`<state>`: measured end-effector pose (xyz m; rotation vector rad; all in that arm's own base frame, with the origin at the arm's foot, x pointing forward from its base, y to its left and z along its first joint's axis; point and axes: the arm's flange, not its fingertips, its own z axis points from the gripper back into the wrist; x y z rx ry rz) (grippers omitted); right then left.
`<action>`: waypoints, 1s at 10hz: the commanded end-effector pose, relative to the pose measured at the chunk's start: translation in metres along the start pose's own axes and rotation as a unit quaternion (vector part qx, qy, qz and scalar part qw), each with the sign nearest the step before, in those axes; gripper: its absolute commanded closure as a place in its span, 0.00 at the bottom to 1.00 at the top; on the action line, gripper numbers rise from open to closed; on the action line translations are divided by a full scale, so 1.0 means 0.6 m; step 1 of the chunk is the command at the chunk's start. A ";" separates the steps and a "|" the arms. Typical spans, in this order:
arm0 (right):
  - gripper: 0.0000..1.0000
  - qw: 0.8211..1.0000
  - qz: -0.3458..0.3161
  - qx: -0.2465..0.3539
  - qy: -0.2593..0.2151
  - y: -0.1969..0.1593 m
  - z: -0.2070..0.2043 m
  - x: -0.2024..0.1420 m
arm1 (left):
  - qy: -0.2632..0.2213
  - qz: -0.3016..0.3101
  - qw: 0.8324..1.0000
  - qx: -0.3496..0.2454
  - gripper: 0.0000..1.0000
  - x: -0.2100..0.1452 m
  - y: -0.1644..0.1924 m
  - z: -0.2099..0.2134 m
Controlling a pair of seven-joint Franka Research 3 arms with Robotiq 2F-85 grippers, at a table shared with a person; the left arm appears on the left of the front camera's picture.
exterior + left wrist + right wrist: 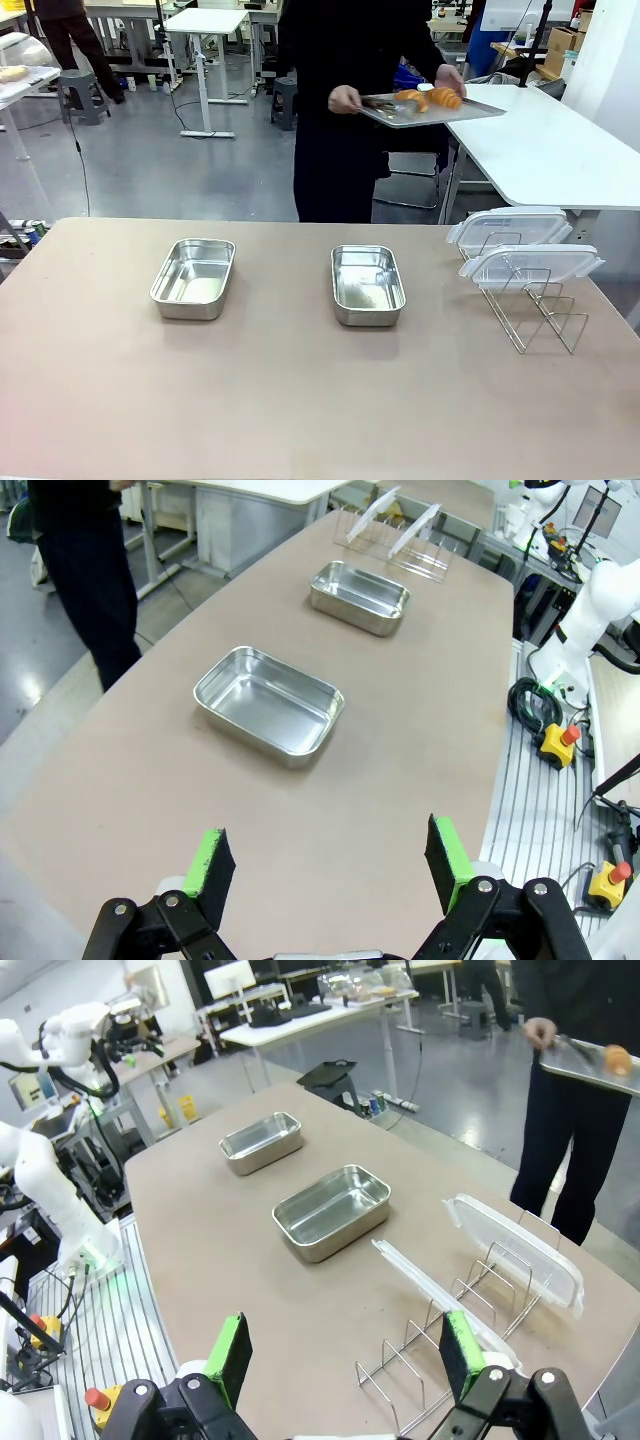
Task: Place the bread in airtight containers.
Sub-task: Lift both Airtight Container.
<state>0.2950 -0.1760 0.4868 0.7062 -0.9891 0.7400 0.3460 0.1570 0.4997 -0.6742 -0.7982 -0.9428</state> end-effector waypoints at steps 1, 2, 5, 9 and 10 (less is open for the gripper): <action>0.00 1.000 0.014 0.000 -0.010 -0.005 -0.001 0.005 | -0.011 -0.009 1.000 -0.003 0.00 0.001 0.005 0.001; 0.00 1.000 0.014 0.000 -0.010 -0.005 -0.001 0.005 | -0.011 -0.009 1.000 -0.003 0.00 0.001 0.005 0.001; 0.00 1.000 0.014 0.000 -0.010 -0.005 -0.001 0.005 | -0.011 -0.009 1.000 -0.003 0.00 0.001 0.005 0.001; 0.00 1.000 0.014 0.000 -0.010 -0.005 -0.001 0.005 | -0.011 -0.009 1.000 -0.003 0.00 0.001 0.005 0.001; 0.00 1.000 0.014 0.000 -0.010 -0.005 -0.001 0.005 | -0.011 -0.009 1.000 -0.003 0.00 0.001 0.005 0.001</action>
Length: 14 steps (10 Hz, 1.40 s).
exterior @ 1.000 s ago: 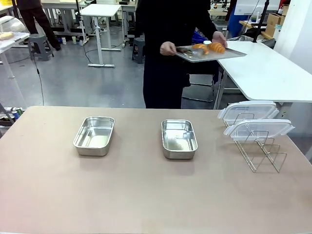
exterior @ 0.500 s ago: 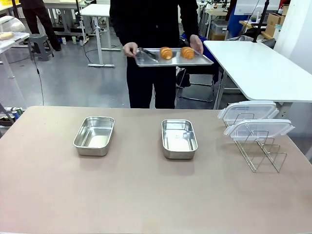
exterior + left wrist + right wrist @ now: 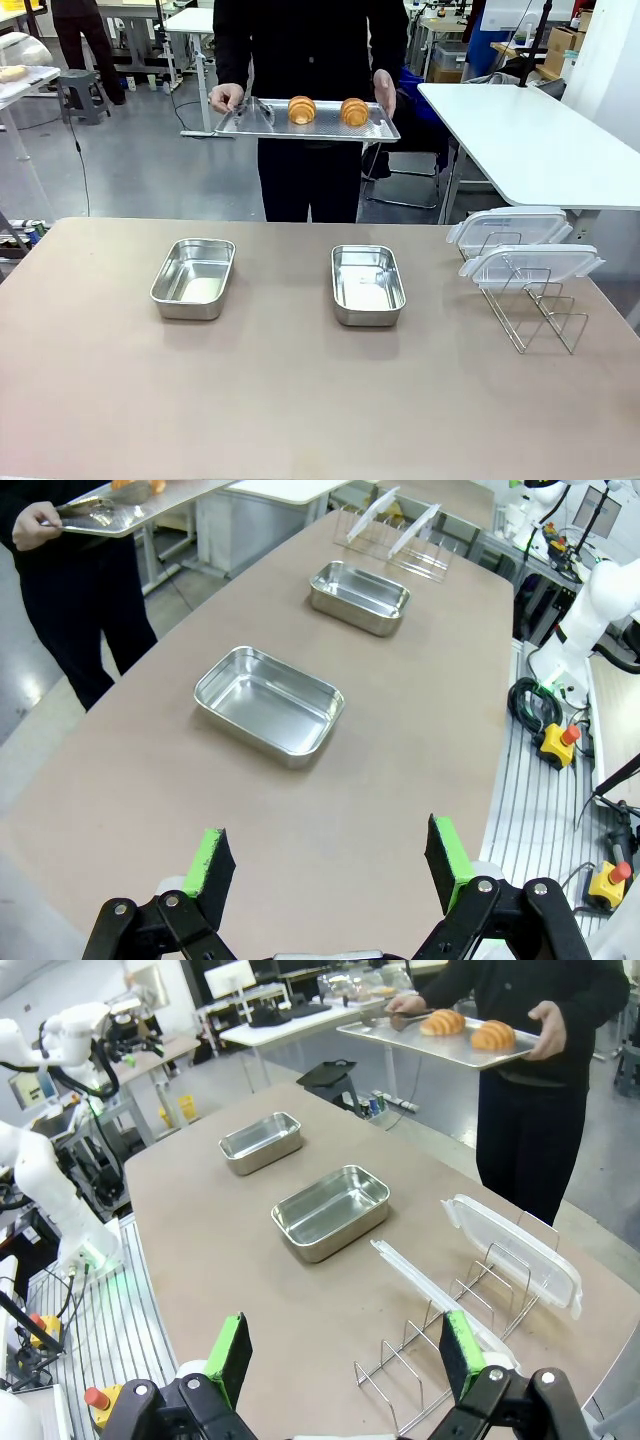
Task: Place the bread in airtight containers.
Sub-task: Lift both Airtight Container.
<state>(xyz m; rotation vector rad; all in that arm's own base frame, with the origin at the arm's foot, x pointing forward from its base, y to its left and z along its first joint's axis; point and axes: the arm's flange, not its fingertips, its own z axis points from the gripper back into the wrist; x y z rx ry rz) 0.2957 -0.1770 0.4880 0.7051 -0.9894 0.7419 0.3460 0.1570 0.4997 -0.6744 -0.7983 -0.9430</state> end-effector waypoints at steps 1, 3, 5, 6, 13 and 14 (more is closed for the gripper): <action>0.00 1.000 0.013 0.000 -0.010 -0.004 -0.003 0.003 | -0.011 -0.009 1.000 -0.003 0.00 0.001 0.005 0.001; 0.00 1.000 0.013 0.000 -0.010 -0.004 -0.003 0.003 | -0.011 -0.009 1.000 -0.003 0.00 0.001 0.005 0.001; 0.00 1.000 0.013 0.000 -0.010 -0.004 -0.003 0.003 | -0.011 -0.009 1.000 -0.003 0.00 0.001 0.005 0.001; 0.00 1.000 0.013 0.000 -0.010 -0.004 -0.003 0.003 | -0.011 -0.009 1.000 -0.003 0.00 0.001 0.005 0.001; 0.00 1.000 0.013 0.000 -0.010 -0.004 -0.003 0.003 | -0.011 -0.009 1.000 -0.003 0.00 0.001 0.005 0.001; 0.00 1.000 0.013 0.000 -0.010 -0.004 -0.003 0.003 | -0.011 -0.009 1.000 -0.003 0.00 0.001 0.005 0.001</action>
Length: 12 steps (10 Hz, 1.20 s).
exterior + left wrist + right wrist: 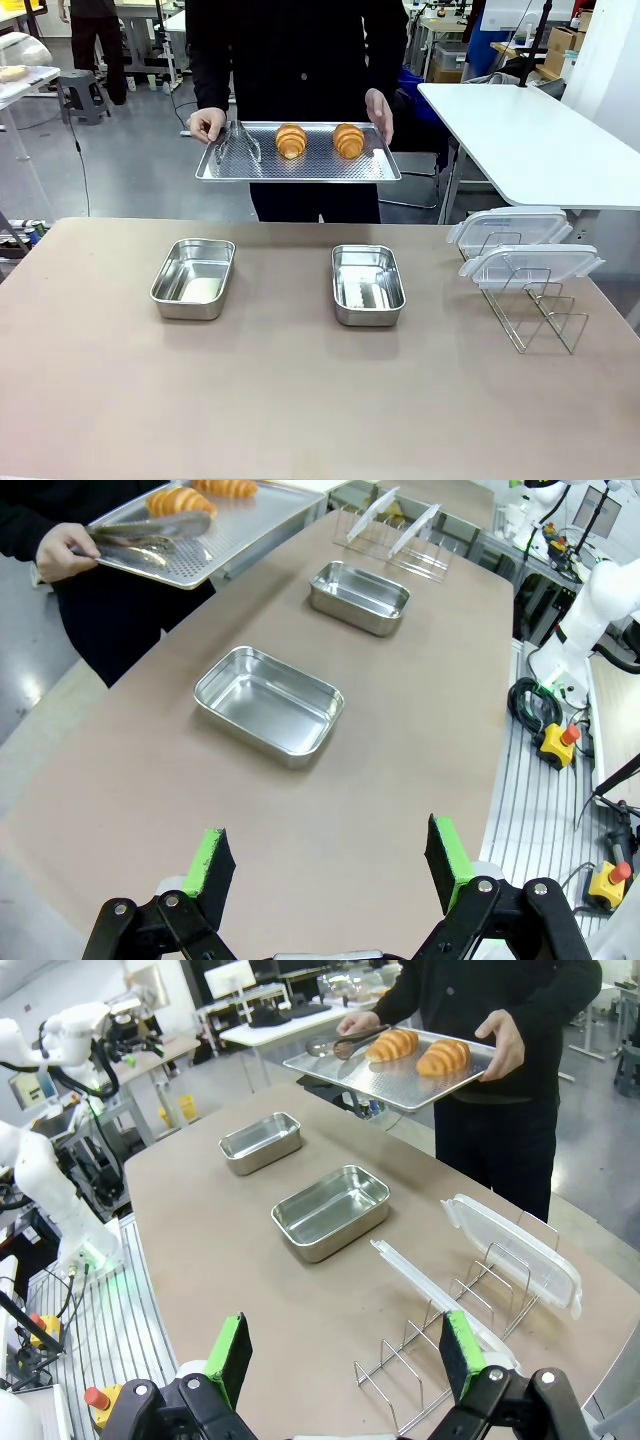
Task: Place the bread in airtight containers.
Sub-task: Lift both Airtight Container.
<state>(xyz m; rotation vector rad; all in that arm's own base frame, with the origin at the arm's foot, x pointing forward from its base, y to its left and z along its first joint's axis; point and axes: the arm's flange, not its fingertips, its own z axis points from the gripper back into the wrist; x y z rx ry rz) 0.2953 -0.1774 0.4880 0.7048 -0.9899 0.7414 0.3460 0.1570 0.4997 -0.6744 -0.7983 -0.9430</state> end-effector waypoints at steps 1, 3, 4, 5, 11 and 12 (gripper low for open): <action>0.00 1.000 0.013 0.000 -0.010 -0.004 -0.003 0.004 | -0.011 -0.009 1.000 -0.003 0.00 0.001 0.005 0.001; 0.00 0.999 -0.003 -0.020 0.030 0.006 -0.029 0.043 | 0.037 0.021 0.999 -0.001 0.00 0.040 0.011 -0.015; 0.00 0.997 0.003 -0.030 0.066 0.024 -0.066 0.097 | 0.070 0.031 0.997 0.002 0.00 0.088 0.019 -0.034; 0.00 0.992 0.005 -0.038 0.118 0.047 -0.114 0.150 | 0.091 0.045 0.995 -0.011 0.00 0.136 0.024 -0.057; 0.00 0.907 -0.139 -0.170 0.359 0.143 -0.432 0.296 | 0.317 0.212 0.917 0.122 0.00 0.277 0.038 -0.234; 0.00 0.885 -0.179 -0.174 0.392 0.134 -0.480 0.285 | 0.325 0.237 0.904 0.147 0.00 0.266 0.050 -0.259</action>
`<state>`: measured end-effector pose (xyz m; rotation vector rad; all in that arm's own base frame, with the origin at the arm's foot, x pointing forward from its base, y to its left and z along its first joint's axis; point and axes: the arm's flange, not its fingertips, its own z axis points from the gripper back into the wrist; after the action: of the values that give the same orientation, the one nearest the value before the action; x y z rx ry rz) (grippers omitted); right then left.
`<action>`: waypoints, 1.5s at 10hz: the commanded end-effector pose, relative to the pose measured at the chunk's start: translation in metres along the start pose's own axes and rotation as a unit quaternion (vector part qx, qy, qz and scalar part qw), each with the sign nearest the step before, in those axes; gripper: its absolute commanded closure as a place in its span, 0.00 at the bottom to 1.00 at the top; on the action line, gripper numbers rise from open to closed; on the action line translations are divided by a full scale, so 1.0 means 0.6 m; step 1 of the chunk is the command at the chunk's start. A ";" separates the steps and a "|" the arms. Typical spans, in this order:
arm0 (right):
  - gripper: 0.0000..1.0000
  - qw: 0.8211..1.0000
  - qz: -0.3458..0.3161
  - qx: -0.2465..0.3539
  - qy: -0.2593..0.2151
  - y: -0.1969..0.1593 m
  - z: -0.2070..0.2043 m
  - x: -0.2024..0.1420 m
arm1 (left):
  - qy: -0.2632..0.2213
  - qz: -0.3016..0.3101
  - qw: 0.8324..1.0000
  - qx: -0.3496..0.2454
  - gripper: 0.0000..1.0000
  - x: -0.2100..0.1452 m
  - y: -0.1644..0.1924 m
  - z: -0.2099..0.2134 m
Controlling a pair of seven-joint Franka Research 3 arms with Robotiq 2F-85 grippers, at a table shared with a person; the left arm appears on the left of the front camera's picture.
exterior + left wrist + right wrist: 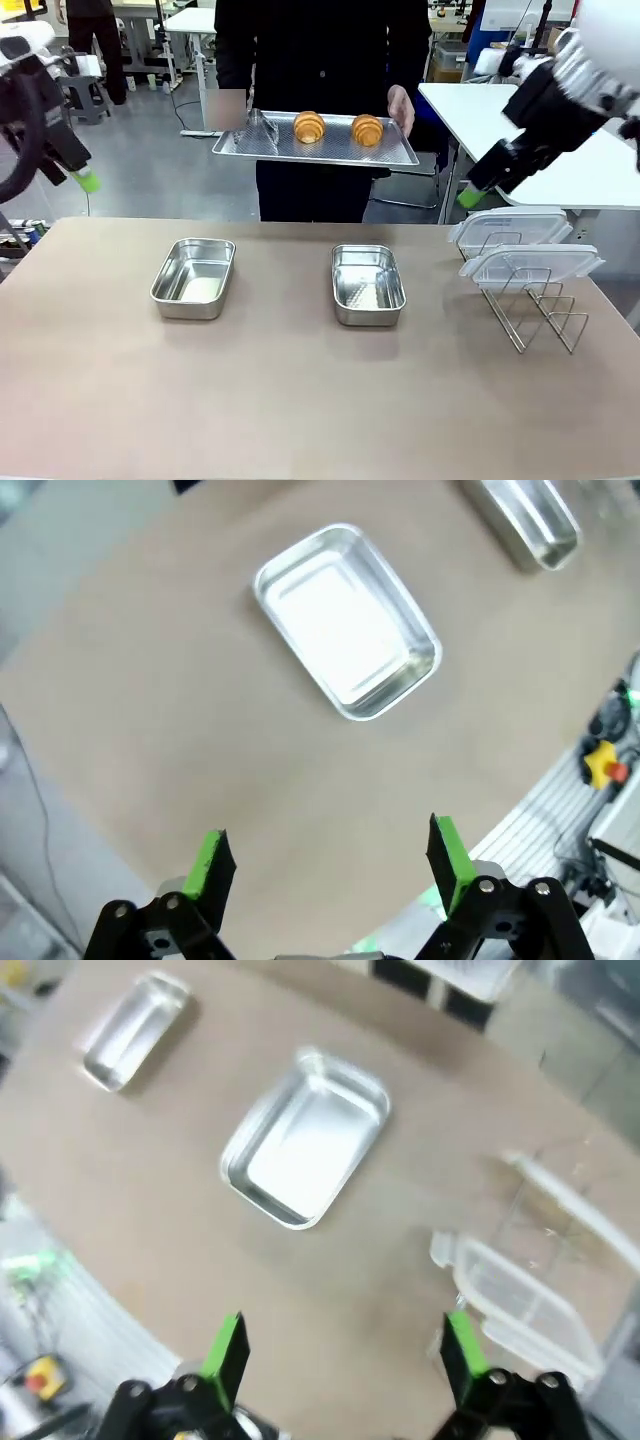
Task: Place the bread in airtight containers.
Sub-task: Lift both Airtight Container.
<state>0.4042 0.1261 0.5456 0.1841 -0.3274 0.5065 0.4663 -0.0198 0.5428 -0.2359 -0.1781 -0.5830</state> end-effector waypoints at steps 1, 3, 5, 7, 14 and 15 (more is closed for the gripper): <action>0.00 0.995 -0.080 -0.018 0.064 -0.009 -0.044 0.054 | 0.021 0.051 0.998 0.004 0.00 0.016 0.011 -0.022; 0.00 0.995 -0.087 0.018 0.046 -0.023 -0.072 0.054 | 0.019 0.067 0.998 0.001 0.00 0.015 0.016 -0.052; 0.00 0.996 -0.066 -0.023 0.060 -0.012 -0.074 0.030 | 0.025 0.052 0.998 0.000 0.00 0.010 0.013 -0.042; 0.00 0.996 -0.066 -0.023 0.060 -0.012 -0.074 0.030 | 0.025 0.052 0.998 0.000 0.00 0.010 0.013 -0.042; 0.00 0.985 -0.153 -0.067 0.042 0.063 -0.211 0.110 | 0.038 0.091 0.994 0.052 0.00 0.098 -0.005 -0.181; 0.00 0.986 -0.152 -0.061 0.038 0.066 -0.232 0.112 | 0.036 0.098 0.993 0.061 0.00 0.101 -0.007 -0.204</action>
<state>0.4679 0.2170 0.4459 0.1219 -0.2234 0.2152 0.5267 -0.0862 0.4440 -0.1568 -0.1100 -0.4256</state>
